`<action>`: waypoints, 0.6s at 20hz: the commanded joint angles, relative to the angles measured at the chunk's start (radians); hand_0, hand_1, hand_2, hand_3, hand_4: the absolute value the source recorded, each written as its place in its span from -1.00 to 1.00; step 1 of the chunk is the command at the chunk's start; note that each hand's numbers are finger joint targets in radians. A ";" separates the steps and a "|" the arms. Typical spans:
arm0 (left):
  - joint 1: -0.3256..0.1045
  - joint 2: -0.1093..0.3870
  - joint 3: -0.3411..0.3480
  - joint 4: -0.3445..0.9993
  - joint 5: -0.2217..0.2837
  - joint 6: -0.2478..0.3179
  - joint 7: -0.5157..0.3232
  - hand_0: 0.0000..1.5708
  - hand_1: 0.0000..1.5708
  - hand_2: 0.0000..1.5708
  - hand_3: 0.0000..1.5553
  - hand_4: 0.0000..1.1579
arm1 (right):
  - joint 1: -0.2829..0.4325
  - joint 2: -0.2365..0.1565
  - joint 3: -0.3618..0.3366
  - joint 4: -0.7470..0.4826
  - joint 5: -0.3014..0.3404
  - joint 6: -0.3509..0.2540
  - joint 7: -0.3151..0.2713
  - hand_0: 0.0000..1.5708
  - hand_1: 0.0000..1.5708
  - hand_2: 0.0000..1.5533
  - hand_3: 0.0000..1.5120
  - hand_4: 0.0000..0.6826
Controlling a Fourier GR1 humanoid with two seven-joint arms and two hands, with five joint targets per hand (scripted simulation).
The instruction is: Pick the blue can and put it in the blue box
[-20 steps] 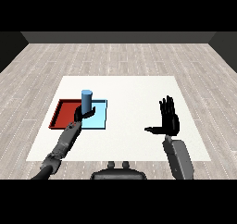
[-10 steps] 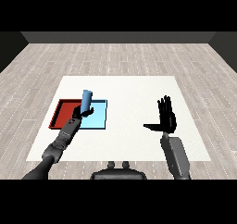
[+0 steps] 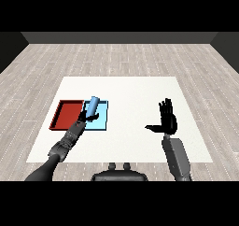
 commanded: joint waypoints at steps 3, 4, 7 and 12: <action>0.039 -0.020 -0.005 0.065 -0.019 -0.044 0.032 0.84 0.84 0.77 -1.00 -0.11 | 0.000 0.004 -0.013 0.006 0.013 0.003 -0.030 -1.00 -1.00 -1.00 -1.00 -1.00; 0.041 -0.010 -0.022 0.065 -0.039 -0.045 0.034 0.10 0.10 0.12 -0.38 0.13 | -0.028 -0.007 -0.039 0.065 -0.001 0.026 -0.041 -1.00 -1.00 -1.00 -1.00 -1.00; 0.033 -0.020 -0.009 0.066 -0.033 -0.029 0.061 -1.00 -1.00 -1.00 -1.00 -1.00 | 0.034 0.032 0.015 -0.034 0.006 0.003 -0.009 -1.00 -1.00 -1.00 -1.00 -1.00; 0.077 0.017 0.035 0.002 -0.006 0.127 -0.075 -1.00 -1.00 -1.00 -1.00 -1.00 | 0.034 -0.003 -0.014 -0.045 -0.013 0.027 0.026 -1.00 -1.00 -1.00 -1.00 -1.00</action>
